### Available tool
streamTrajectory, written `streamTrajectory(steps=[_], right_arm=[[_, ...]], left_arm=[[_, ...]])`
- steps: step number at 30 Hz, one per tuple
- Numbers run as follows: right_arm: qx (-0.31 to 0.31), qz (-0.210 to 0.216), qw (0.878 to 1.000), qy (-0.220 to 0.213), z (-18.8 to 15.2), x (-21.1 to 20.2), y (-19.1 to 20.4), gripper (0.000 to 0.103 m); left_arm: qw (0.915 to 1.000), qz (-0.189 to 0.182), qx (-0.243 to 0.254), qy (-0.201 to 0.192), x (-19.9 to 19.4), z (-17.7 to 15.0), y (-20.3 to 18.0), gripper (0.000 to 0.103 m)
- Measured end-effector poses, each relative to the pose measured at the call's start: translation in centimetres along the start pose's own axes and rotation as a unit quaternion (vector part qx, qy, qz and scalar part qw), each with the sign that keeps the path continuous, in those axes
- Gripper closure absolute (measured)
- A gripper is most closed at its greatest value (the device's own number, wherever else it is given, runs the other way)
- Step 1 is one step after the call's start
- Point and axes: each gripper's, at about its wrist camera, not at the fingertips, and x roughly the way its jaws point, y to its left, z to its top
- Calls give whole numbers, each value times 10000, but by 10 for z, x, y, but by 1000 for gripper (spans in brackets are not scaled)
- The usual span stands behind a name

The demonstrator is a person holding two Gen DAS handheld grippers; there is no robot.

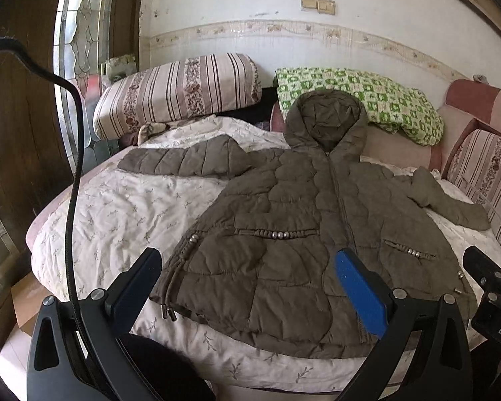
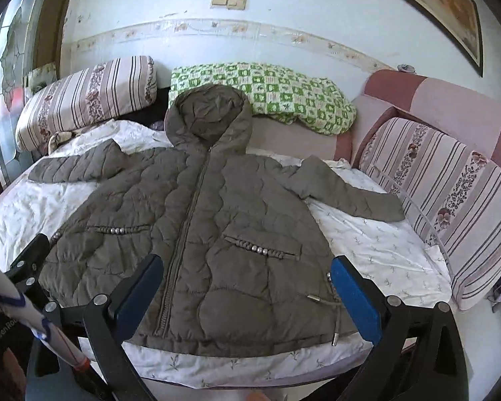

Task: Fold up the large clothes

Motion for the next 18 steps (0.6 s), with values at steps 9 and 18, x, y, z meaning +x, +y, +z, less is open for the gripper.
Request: streamTrajectory(steps=[9,18], right_arm=[[48,89,9998,144,-8,13,-12,2],[74,179,9997,154,-15,14,-16,1]], left_arm=[[9998,5,84,169,11,-3,-4,0],[9997,8,155,190,14,-6,-7,0]])
